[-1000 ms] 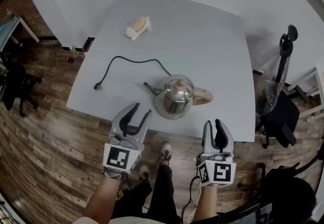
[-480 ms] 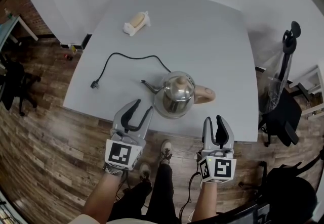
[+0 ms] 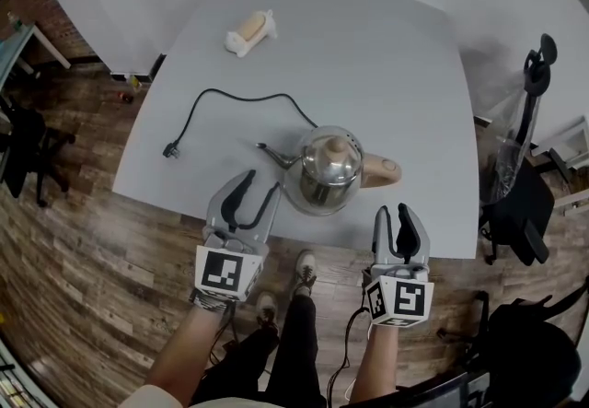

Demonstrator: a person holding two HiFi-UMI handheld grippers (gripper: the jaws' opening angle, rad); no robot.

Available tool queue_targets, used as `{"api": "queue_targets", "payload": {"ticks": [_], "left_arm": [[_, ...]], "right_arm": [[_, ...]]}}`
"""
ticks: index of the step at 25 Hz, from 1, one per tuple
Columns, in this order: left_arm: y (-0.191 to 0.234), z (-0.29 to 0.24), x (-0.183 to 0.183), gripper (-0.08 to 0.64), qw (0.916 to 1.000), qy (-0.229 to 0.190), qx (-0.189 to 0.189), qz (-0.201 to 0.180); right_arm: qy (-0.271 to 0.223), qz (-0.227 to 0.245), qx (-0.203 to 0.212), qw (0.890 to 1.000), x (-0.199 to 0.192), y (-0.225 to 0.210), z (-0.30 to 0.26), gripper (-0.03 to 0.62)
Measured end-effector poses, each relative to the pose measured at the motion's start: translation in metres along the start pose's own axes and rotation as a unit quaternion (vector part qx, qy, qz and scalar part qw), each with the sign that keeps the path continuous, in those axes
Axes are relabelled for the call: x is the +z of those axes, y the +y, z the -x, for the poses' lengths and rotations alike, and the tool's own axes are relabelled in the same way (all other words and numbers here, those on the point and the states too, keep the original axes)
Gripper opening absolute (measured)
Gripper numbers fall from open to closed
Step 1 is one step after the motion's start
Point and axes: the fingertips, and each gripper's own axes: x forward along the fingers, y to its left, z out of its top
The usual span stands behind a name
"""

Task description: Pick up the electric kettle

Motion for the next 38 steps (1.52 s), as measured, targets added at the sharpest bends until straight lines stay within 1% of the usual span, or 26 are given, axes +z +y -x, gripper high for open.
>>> {"api": "queue_targets", "payload": {"ticks": [3, 14, 21, 25, 28, 31, 33, 36, 38], "left_arm": [[0.001, -0.006, 0.001, 0.187, 1.0, -0.002, 0.004, 0.003], [0.008, -0.021, 0.0, 0.189, 1.0, 0.0, -0.005, 0.0], [0.008, -0.028, -0.002, 0.199, 1.0, 0.004, -0.006, 0.003], [0.011, -0.028, -0.01, 0.201, 0.9998, 0.011, -0.008, -0.017], [0.011, -0.031, -0.011, 0.203, 0.9997, 0.014, -0.012, -0.019], [0.012, -0.032, -0.014, 0.206, 0.9994, 0.015, -0.011, -0.031], [0.013, -0.032, -0.015, 0.206, 0.9995, 0.015, -0.008, -0.025], [0.01, -0.036, -0.003, 0.207, 0.9999, 0.007, -0.004, -0.007], [0.013, -0.036, -0.005, 0.207, 0.9999, 0.008, -0.002, -0.012]], "right_arm": [[0.001, -0.002, -0.002, 1.0, -0.002, -0.003, -0.005, 0.135], [0.003, -0.002, 0.002, 1.0, -0.002, -0.008, -0.024, 0.143], [0.008, -0.01, 0.003, 1.0, -0.006, -0.014, -0.031, 0.163], [0.011, -0.014, 0.004, 1.0, -0.009, -0.015, -0.035, 0.174], [0.016, -0.016, 0.006, 1.0, -0.011, -0.017, -0.039, 0.181], [0.019, -0.016, 0.007, 1.0, -0.012, -0.019, -0.041, 0.184], [0.019, -0.015, 0.007, 1.0, -0.012, -0.019, -0.043, 0.184], [0.019, -0.014, 0.008, 1.0, -0.012, -0.02, -0.046, 0.184], [0.019, -0.012, 0.01, 1.0, -0.012, -0.019, -0.049, 0.184]]}}
